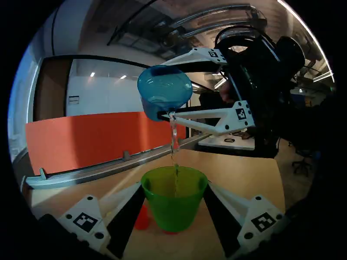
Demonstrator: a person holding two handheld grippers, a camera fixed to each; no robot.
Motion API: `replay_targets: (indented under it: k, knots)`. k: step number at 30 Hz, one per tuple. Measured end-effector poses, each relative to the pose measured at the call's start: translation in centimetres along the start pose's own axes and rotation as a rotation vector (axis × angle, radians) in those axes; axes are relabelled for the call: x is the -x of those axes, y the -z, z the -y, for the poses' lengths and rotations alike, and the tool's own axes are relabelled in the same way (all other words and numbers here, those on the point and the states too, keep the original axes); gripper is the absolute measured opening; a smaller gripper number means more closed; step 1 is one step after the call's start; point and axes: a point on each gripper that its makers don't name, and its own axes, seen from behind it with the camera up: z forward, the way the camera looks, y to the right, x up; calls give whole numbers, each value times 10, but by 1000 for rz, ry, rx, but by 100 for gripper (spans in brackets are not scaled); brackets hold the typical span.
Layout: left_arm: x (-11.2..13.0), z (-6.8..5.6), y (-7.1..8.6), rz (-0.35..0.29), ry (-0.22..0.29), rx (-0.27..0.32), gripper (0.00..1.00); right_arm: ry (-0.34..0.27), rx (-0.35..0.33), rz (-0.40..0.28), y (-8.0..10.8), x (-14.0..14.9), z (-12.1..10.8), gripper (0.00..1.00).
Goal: Pour water
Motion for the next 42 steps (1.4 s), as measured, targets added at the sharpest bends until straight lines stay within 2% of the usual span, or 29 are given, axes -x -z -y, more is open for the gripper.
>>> replay_targets:
  k: [42]
  knots:
    - [-3, 1, -1, -4, -8, -4, 87, 205, 52, 1, -4, -4, -25, 91]
